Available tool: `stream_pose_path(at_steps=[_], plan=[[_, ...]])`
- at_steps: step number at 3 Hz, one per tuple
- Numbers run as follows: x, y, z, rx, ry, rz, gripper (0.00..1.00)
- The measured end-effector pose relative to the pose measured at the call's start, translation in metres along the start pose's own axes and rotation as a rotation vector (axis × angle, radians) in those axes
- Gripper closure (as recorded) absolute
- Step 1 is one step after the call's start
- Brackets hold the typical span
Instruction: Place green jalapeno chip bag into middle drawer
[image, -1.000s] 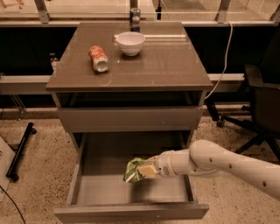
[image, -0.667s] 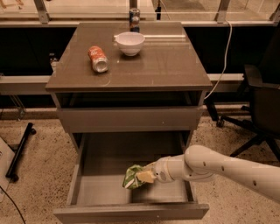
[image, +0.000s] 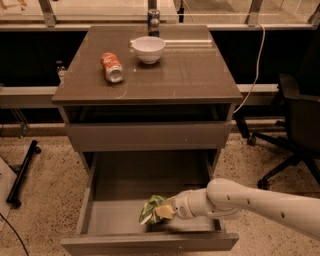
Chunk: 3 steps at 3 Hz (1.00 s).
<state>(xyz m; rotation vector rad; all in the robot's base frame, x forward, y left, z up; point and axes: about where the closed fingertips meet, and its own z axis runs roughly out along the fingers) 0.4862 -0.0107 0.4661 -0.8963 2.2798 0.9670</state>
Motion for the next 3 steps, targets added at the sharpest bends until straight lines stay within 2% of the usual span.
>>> stream_pose_path(at_steps=[2,3], plan=[[-0.0002,0.0019,0.0024,-0.005,0.002,-0.003,0.12],[-0.0001,0.0028,0.0035,-0.008,0.003,-0.003,0.00]])
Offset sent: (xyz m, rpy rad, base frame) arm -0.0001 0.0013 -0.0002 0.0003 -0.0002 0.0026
